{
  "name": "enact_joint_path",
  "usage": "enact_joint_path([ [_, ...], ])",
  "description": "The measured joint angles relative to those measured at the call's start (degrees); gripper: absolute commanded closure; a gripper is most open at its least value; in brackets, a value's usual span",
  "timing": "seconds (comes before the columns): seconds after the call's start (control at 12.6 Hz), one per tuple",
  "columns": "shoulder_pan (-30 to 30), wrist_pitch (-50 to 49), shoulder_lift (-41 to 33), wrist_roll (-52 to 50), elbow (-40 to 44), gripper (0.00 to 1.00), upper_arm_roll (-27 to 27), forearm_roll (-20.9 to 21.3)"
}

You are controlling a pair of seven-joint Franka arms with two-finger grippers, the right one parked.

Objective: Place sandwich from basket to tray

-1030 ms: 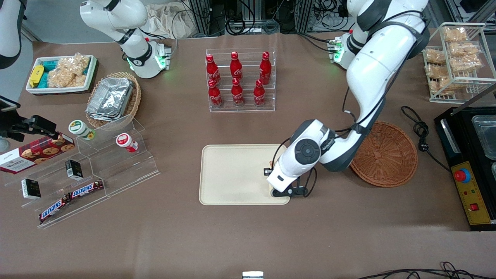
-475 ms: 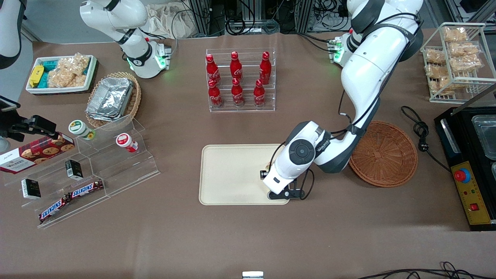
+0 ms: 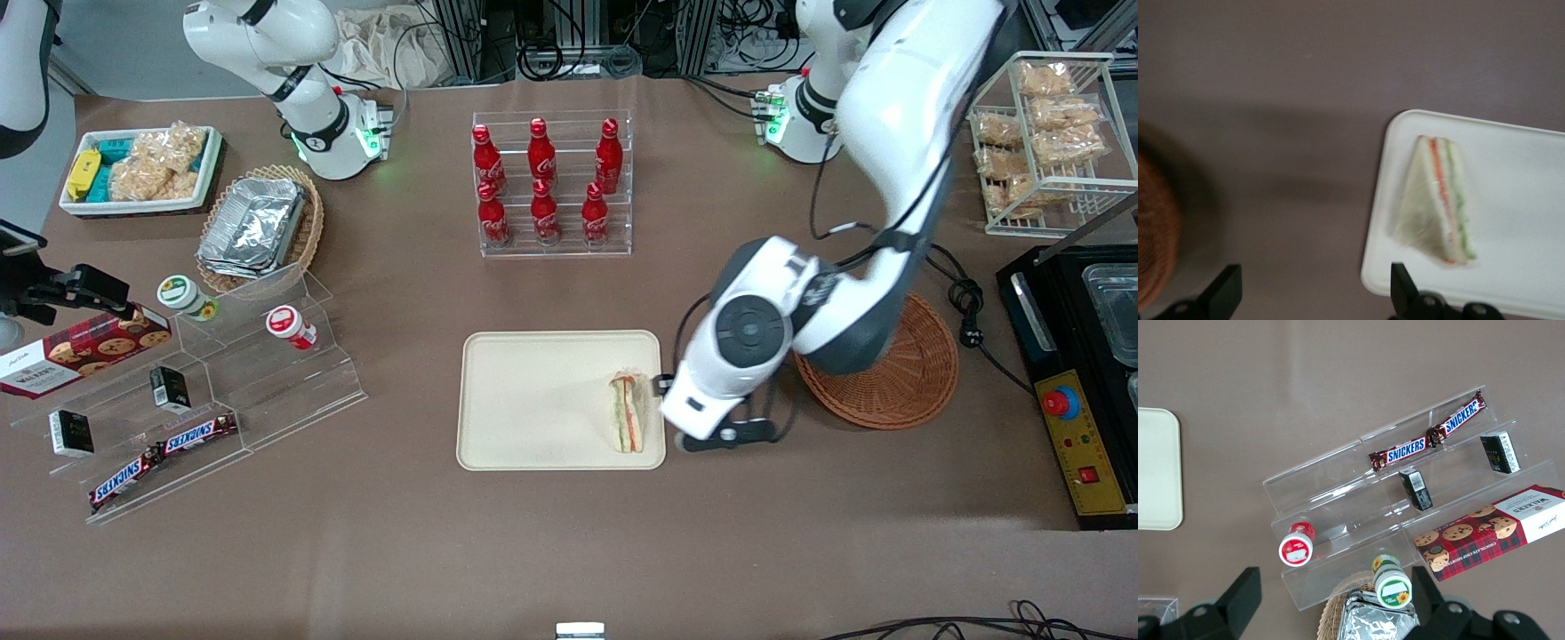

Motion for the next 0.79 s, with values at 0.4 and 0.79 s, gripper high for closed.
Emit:
enact_joint_path([
  [0.4,14.28,0.07,-16.34,10.22,-13.97,0.00,-3.32,-8.41],
  [0.79,25.18,1.08,-30.03,28.86,-26.50,0.00,-3.14,-14.10],
])
